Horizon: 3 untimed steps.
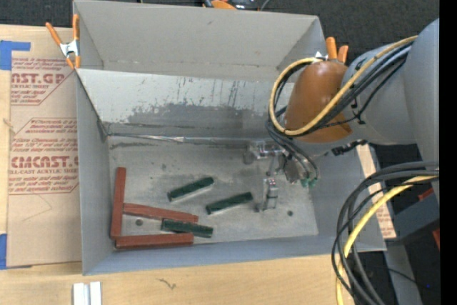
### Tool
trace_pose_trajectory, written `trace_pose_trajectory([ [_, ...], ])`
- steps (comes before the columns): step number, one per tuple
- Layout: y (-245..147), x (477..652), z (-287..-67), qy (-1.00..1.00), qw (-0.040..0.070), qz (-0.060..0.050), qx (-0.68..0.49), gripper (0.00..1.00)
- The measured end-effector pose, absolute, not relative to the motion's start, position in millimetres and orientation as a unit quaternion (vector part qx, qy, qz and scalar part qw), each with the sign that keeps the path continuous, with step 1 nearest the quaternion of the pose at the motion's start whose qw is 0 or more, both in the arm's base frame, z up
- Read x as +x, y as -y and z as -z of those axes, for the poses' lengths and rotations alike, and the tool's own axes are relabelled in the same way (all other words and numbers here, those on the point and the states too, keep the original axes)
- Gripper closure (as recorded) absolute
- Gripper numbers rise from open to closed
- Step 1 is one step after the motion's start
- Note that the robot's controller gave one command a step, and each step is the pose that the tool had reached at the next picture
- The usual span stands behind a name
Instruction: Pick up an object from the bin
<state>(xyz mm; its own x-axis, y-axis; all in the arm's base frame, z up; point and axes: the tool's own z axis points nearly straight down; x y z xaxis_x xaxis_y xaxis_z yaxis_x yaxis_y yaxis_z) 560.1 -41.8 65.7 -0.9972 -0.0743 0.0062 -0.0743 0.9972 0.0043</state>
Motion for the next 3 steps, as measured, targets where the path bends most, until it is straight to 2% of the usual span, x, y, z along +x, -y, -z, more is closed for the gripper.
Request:
trace_pose_trajectory([
  [1,-16,509.9,-69,0.997,0.002,0.002,0.08,0.0],
  [2,-13,512.2,-70,0.997,0.0,0.0,0.078,1.0],
  [3,-40,502.0,-223,0.997,-0.005,0.001,0.071,1.0],
])
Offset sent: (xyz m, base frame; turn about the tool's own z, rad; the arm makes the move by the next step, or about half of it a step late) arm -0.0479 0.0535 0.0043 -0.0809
